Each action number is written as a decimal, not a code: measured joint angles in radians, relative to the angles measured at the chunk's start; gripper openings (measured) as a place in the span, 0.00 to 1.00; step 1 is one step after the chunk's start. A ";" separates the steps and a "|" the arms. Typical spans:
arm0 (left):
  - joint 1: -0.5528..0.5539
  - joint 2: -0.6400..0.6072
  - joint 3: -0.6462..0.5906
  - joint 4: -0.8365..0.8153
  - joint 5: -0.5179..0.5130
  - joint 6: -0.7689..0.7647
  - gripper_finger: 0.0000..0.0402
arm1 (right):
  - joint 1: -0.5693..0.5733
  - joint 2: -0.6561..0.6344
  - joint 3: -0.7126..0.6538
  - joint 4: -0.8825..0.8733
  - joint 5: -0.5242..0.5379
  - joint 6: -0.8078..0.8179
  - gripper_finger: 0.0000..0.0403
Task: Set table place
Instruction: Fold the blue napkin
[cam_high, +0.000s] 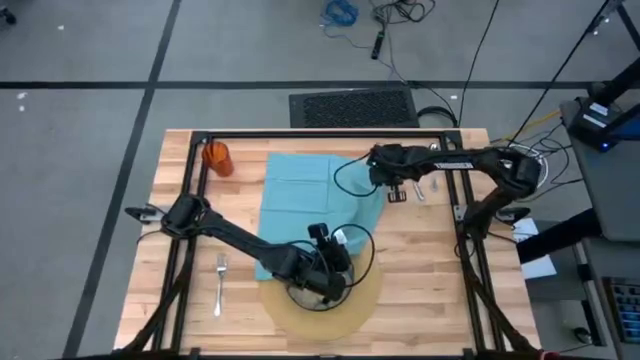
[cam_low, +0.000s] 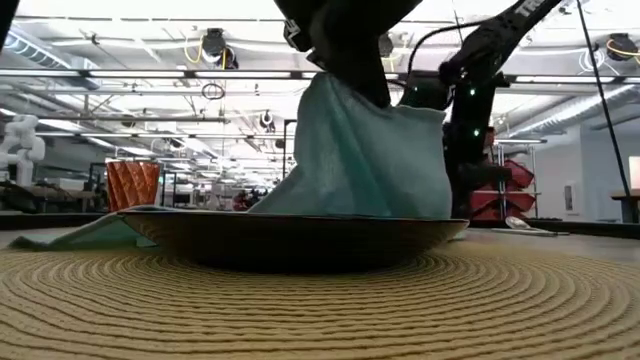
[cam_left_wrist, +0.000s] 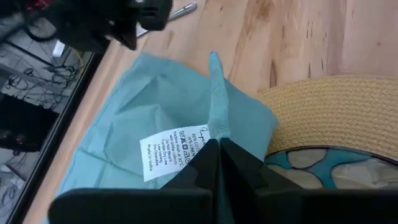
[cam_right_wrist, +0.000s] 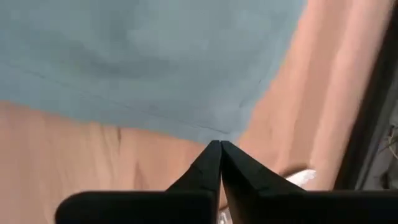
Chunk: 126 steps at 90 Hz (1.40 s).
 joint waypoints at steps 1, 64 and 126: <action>0.000 0.000 0.000 0.000 0.000 0.000 0.00 | -0.002 -0.001 0.000 0.001 -0.001 0.017 0.00; 0.000 0.000 0.000 0.002 0.016 -0.015 0.00 | -0.169 0.064 0.000 0.020 -0.172 0.423 0.54; 0.000 0.000 0.000 0.001 0.035 -0.016 0.00 | -0.175 0.150 0.004 0.029 -0.187 0.464 0.22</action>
